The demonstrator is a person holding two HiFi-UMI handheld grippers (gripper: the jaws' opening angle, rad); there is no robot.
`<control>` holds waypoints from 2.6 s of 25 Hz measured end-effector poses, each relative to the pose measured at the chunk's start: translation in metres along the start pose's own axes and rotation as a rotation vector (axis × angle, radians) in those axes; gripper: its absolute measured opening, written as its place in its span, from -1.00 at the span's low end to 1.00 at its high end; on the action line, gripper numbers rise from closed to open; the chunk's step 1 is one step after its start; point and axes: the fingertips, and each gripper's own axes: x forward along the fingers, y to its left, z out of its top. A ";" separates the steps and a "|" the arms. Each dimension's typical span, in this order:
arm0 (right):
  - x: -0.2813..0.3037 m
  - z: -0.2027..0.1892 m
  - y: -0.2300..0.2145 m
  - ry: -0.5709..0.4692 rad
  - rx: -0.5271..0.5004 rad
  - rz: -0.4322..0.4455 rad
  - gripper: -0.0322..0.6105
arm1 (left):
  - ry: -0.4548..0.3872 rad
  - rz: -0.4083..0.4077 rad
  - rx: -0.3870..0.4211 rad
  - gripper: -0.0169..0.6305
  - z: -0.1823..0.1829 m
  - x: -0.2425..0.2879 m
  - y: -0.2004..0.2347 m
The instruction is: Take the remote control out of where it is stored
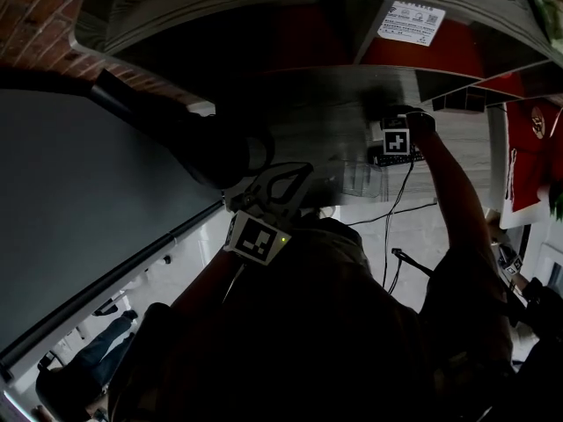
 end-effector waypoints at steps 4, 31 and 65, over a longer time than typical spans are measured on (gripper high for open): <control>0.010 0.000 0.002 0.010 0.008 0.032 0.02 | 0.018 -0.002 0.016 -0.91 -0.002 0.000 0.000; 0.010 -0.004 0.004 0.013 0.047 0.014 0.02 | 0.016 0.014 -0.005 -0.91 -0.008 -0.005 0.002; -0.289 0.033 0.034 -0.912 0.673 -0.724 0.02 | -0.182 -0.121 0.112 -0.91 0.061 0.027 0.005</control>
